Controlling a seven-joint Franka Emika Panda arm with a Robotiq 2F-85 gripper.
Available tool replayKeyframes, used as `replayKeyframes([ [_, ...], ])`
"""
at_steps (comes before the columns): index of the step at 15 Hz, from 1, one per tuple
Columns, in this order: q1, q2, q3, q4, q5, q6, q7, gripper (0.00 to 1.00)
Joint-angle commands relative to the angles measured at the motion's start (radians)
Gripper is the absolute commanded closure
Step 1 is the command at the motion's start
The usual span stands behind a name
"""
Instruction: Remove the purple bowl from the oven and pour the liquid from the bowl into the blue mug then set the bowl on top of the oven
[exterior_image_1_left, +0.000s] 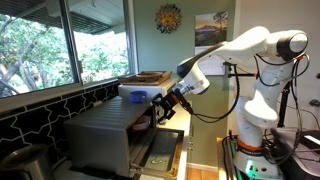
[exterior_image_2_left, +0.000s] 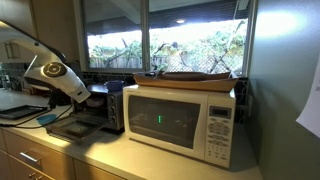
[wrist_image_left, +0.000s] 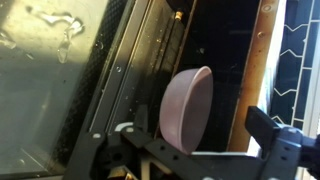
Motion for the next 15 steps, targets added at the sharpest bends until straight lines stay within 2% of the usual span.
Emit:
replayKeyframes([
  [1, 0.003, 0.058, 0.001, 0.02, 0.078, 0.011, -0.082, 0.0],
  [6, -0.003, 0.084, -0.003, 0.023, 0.129, -0.001, -0.15, 0.0],
  [15, -0.028, 0.163, 0.023, 0.093, 0.375, 0.032, -0.348, 0.0],
])
